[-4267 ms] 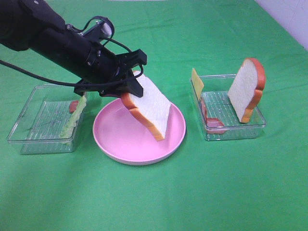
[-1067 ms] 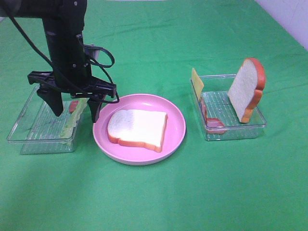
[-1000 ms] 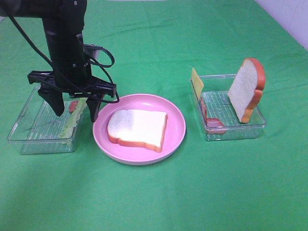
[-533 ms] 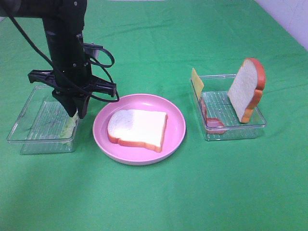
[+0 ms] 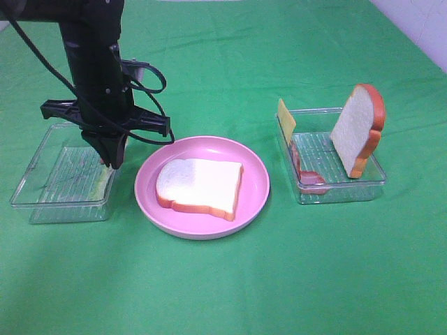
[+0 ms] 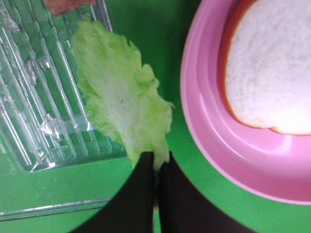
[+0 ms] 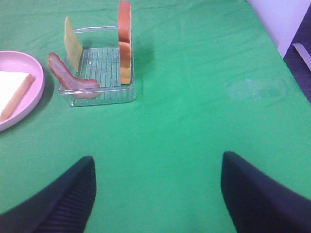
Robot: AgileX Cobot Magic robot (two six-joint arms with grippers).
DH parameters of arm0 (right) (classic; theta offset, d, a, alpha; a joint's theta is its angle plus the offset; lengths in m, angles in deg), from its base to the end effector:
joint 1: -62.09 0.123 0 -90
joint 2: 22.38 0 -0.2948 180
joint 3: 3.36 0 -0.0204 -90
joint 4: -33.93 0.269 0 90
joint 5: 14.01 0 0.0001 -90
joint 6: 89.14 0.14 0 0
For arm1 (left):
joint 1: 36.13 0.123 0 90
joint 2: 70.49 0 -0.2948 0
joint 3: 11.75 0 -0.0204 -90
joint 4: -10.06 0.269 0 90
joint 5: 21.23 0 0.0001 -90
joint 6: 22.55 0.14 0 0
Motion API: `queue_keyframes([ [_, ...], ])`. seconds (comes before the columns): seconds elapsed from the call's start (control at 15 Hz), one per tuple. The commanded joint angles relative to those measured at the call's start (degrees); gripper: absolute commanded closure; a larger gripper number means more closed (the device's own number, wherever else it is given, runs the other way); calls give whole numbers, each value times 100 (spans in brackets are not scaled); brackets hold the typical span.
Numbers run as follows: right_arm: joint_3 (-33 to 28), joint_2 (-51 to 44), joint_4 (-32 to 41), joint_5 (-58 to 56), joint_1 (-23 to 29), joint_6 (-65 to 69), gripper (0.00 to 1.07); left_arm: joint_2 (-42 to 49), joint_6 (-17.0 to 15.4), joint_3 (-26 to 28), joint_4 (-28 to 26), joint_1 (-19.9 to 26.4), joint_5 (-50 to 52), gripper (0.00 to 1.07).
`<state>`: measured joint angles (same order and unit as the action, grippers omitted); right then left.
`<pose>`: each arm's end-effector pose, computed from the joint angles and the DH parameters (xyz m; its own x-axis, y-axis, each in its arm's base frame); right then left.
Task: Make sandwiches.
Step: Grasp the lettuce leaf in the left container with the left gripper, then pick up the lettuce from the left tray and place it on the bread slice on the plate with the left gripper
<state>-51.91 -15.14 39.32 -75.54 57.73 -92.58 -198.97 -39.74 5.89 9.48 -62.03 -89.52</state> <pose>0.0433 0.0083 0.2644 -0.4560 0.0197 -0.8898 -0.0043 0.9997 0.0243 0.3989 -0.1952 0.1372 -0.9890 0.1477 -0.0117 0.1479 0.9889 -0.0135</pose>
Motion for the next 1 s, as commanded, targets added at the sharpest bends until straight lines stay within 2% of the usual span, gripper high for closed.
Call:
queue_keyframes([
  [0.07,-11,-92,-17,80,-17,-6,38,390,11,52,-401,-34,-11,107],
  [0.13,-11,-92,-17,80,-17,-6,38,470,80,52,-539,-34,6,107],
  [0.2,-11,-92,-17,80,-17,-6,38,653,401,86,-1049,-34,69,107],
  [0.33,-11,-92,-17,80,-17,-6,38,762,733,86,-1690,-34,189,107],
  [0.6,-11,-92,-17,80,-17,-6,38,693,1868,80,-3547,-40,819,107],
  [0.67,-11,-92,-17,80,-17,-6,38,584,2280,80,-4120,-155,1060,107],
  [0.8,-11,-92,-17,80,-17,-6,38,441,2355,80,-4263,-275,1123,107],
  [1.0,-11,-92,-17,80,-17,-6,38,34,2504,80,-4194,-413,1146,107],
])
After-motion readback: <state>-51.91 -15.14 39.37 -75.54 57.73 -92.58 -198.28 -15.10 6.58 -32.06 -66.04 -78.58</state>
